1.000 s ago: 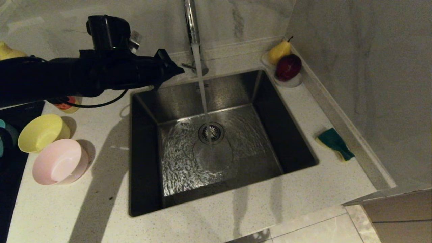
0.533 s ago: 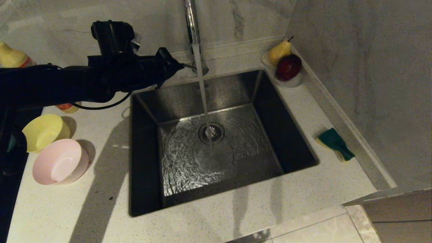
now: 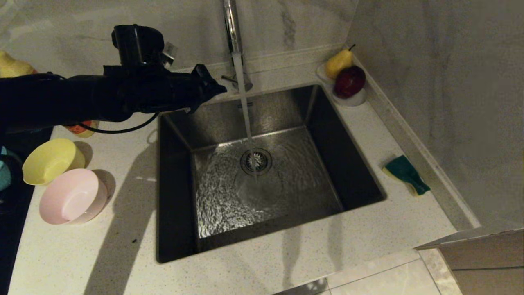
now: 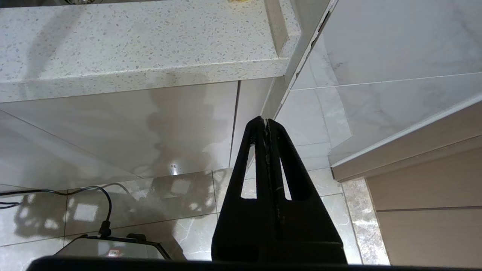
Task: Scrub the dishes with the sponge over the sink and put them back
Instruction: Turn off the faucet
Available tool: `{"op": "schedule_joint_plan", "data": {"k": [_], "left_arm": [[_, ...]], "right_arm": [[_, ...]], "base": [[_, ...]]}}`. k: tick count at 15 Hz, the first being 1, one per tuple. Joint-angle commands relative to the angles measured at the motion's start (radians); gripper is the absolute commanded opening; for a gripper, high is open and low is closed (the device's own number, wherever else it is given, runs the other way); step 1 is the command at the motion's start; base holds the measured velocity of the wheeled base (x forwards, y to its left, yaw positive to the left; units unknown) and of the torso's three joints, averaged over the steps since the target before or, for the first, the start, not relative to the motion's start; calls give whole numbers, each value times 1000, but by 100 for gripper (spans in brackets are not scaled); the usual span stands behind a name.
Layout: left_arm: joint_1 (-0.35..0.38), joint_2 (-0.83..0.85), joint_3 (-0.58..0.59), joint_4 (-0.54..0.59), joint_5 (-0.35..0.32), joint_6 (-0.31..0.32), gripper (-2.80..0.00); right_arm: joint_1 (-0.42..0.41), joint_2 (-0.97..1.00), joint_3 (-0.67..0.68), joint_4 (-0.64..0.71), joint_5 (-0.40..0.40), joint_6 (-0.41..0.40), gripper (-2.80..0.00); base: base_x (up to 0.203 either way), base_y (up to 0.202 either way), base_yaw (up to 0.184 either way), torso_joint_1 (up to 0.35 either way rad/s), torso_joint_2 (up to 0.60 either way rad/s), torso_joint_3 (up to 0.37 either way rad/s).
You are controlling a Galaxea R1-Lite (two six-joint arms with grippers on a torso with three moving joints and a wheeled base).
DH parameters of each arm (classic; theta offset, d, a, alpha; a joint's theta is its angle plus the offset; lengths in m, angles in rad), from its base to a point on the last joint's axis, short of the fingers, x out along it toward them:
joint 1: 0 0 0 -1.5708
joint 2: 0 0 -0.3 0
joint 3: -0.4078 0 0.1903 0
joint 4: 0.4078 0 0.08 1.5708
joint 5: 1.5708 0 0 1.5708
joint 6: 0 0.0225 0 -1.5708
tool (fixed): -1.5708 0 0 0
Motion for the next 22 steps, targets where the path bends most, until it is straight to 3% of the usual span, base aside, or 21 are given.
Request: {"op": "schedule_joint_plan", "data": {"k": [1,4,7,22], "left_arm": [[0,-32,16,42,-2,26,-280],[0,-58,11,36,-26,10,-280],[-1,-49,-10,8,-58,-52,-280],[-7,16,-17,-56,-48,-88,-280]], "right_arm": [[0,0,0,0,0,-1,-280],[0,0,0,0,0,-1,-280],[0,0,0,0,0,-1,-280],[0,0,0,0,0,-1,-280]], "base": [[0,0,0,0,0,0],[0,0,0,0,0,0],[0,0,0,0,0,0],[0,0,0,0,0,0]]}}
